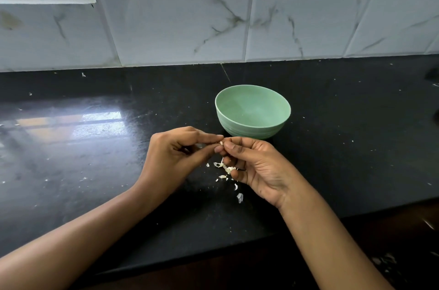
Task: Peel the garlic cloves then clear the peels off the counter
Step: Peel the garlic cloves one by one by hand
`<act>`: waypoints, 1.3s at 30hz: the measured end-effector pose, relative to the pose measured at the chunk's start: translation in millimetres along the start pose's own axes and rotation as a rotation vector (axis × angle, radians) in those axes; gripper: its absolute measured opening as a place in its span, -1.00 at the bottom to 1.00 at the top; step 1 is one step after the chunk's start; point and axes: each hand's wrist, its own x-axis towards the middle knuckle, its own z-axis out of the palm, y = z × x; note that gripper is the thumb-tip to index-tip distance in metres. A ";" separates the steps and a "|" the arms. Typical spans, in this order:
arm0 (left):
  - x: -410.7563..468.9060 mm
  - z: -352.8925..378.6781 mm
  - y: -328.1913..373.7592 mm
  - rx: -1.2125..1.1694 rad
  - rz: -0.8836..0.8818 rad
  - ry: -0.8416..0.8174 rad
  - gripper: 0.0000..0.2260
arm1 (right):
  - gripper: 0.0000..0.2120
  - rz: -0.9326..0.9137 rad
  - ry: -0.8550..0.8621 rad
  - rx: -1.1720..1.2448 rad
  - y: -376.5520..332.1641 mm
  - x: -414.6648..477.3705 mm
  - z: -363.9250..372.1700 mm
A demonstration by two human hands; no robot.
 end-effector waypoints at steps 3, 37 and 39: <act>-0.6 -1.2 -1.8 -0.002 0.030 0.012 -0.82 | -0.86 -0.017 0.007 -0.026 -2.1 0.2 2.1; 2.3 0.3 -9.8 0.289 -0.075 -0.060 -0.94 | -0.91 -0.233 0.146 -0.615 -16.5 6.2 3.8; 2.4 -0.6 -11.4 0.369 -0.027 -0.079 -0.84 | -0.89 -0.243 0.167 -0.704 -17.0 9.0 2.4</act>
